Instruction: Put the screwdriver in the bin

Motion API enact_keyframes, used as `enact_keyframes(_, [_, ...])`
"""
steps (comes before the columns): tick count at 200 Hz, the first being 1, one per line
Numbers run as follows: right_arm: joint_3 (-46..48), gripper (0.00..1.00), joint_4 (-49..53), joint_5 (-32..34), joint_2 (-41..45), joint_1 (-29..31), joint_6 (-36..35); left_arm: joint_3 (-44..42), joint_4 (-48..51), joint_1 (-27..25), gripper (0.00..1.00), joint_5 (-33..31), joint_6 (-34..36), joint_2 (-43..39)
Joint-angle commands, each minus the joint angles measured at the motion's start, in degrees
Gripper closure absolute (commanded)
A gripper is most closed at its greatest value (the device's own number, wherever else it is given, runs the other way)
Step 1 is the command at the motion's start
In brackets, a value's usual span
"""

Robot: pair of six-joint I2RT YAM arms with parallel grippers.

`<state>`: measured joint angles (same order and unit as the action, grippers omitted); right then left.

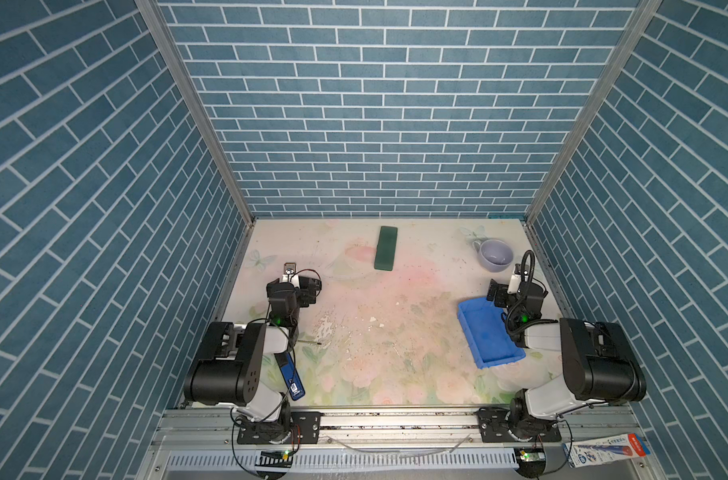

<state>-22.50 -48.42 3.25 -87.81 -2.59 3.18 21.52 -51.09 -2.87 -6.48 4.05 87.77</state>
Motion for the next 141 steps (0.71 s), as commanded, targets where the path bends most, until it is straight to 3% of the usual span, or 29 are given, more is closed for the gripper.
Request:
enact_keyframes(1, [-0.2, 0.01, -0.6, 0.5, -0.2, -0.1, 0.8, 0.1, 0.3, 0.1, 0.00, 0.3, 0.4, 0.1])
enact_keyframes(33, [-0.2, 0.01, -0.5, 0.3, -0.1, -0.1, 0.7, -0.1, -0.3, 0.2, 0.00, -2.3, -0.8, 0.0])
enact_keyframes(69, [-1.5, 0.01, 4.0, -5.4, 2.6, 0.0, -1.6, -0.3, 1.2, 0.2, 0.00, -3.3, -1.0, -2.4])
enact_keyframes(93, [-1.2, 0.01, 6.4, -7.2, 6.0, 0.0, -2.3, 0.8, 8.4, -0.3, 0.00, -2.2, -0.3, -8.1])
enact_keyframes(120, [-1.0, 0.01, 9.6, -7.0, 9.9, 0.0, -2.8, 4.5, 24.5, -0.5, 0.00, -1.5, -5.0, -14.7])
enact_keyframes(141, [-1.5, 0.01, 14.0, -7.6, 13.8, 0.2, -3.5, 5.3, 31.1, -3.3, 0.00, -4.9, -4.6, -19.6])
